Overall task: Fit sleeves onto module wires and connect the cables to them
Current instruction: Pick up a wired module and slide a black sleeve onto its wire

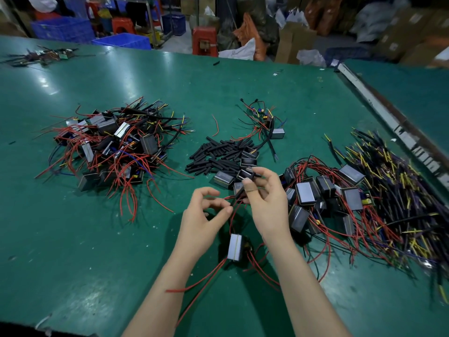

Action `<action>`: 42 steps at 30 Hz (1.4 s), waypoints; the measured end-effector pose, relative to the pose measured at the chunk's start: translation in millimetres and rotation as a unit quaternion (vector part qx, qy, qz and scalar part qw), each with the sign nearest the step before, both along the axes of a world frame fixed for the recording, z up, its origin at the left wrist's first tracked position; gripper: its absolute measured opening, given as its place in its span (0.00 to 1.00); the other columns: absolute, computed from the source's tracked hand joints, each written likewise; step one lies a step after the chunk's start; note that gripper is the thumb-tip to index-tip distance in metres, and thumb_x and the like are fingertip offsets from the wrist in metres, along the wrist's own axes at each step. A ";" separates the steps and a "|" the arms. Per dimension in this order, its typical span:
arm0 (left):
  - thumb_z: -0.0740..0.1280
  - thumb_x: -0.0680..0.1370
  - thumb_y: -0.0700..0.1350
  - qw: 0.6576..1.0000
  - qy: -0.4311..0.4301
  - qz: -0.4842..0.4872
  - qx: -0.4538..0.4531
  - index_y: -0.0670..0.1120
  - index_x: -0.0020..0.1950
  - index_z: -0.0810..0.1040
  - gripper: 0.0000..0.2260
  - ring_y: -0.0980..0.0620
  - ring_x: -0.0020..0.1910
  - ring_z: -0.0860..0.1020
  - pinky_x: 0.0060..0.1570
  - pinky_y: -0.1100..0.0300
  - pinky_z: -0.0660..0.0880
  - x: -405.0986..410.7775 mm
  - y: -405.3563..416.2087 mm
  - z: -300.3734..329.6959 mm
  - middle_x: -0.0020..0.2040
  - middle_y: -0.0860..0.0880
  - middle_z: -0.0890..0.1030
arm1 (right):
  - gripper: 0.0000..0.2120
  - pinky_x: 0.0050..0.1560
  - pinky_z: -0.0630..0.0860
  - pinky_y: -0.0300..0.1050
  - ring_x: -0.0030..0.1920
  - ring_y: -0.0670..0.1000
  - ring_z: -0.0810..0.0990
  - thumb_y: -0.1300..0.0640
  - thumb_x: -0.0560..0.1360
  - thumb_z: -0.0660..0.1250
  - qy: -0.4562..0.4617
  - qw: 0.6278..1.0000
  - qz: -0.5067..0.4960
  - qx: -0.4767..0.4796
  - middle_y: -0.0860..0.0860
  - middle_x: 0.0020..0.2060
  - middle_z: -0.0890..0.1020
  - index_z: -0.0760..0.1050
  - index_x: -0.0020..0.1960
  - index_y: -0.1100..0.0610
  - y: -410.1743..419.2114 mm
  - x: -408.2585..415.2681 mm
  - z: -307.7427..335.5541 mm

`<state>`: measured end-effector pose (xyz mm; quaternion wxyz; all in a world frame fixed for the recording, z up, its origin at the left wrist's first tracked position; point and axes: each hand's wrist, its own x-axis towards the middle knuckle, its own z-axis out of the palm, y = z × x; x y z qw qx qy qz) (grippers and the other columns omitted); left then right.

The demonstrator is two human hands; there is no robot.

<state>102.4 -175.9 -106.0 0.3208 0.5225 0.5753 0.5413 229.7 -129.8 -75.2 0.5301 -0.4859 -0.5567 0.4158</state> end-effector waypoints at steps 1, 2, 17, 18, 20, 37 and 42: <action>0.72 0.73 0.40 1.000 -0.029 0.007 0.003 0.56 0.49 0.66 0.17 0.59 0.46 0.79 0.42 0.65 0.67 0.1 0.9 -0.6 0.42 0.59 0.83 | 0.11 0.53 0.77 0.61 0.48 0.52 0.81 0.60 0.77 0.67 -0.004 1.000 0.014 0.006 0.50 0.46 0.81 0.72 0.52 0.43 -0.9 0.0 0.9; 0.71 0.74 0.38 0.999 -0.053 0.010 0.008 0.54 0.49 0.65 0.17 0.57 0.45 0.79 0.42 0.65 0.69 0.0 1.4 -1.2 0.42 0.57 0.83 | 0.12 0.53 0.77 0.60 0.47 0.52 0.82 0.60 0.77 0.67 -0.015 0.999 0.029 0.014 0.50 0.45 0.80 0.72 0.52 0.43 -2.0 -0.2 1.4; 0.73 0.72 0.41 0.999 0.024 0.020 -0.015 0.57 0.51 0.64 0.20 0.63 0.38 0.76 0.38 0.70 0.67 0.5 2.6 -5.7 0.38 0.63 0.81 | 0.24 0.50 0.76 0.40 0.38 0.41 0.78 0.59 0.74 0.71 -0.047 0.996 0.066 0.041 0.41 0.36 0.81 0.64 0.60 0.40 -0.4 4.6 2.6; 0.73 0.72 0.40 0.999 0.016 0.028 -0.017 0.57 0.50 0.64 0.20 0.64 0.37 0.76 0.37 0.70 0.67 0.5 2.8 -5.6 0.37 0.63 0.81 | 0.25 0.49 0.74 0.37 0.38 0.39 0.77 0.59 0.74 0.71 -0.062 0.994 0.077 0.041 0.39 0.36 0.81 0.63 0.62 0.40 0.1 4.4 3.7; 0.74 0.71 0.39 0.999 0.006 0.038 -0.022 0.56 0.49 0.65 0.21 0.64 0.36 0.76 0.37 0.70 0.67 0.2 3.0 -5.3 0.36 0.62 0.81 | 0.26 0.47 0.71 0.33 0.38 0.38 0.76 0.57 0.73 0.72 -0.087 0.991 0.099 0.040 0.35 0.36 0.80 0.62 0.64 0.41 0.4 2.6 4.4; 0.73 0.72 0.41 0.999 0.020 0.015 -0.034 0.57 0.50 0.66 0.19 0.62 0.34 0.75 0.43 0.66 0.71 0.6 1.6 -2.9 0.37 0.62 0.80 | 0.19 0.46 0.71 0.37 0.38 0.43 0.75 0.57 0.73 0.73 -0.050 0.995 0.080 -0.023 0.36 0.35 0.82 0.68 0.54 0.41 -1.9 3.0 1.9; 0.73 0.73 0.46 0.999 0.034 -0.024 -0.024 0.56 0.47 0.75 0.09 0.62 0.38 0.77 0.43 0.65 0.73 2.5 -2.0 3.5 0.38 0.58 0.81 | 0.12 0.46 0.73 0.29 0.41 0.35 0.78 0.58 0.73 0.72 -0.048 0.992 0.110 -0.048 0.44 0.41 0.82 0.74 0.48 0.43 -3.7 4.4 6.8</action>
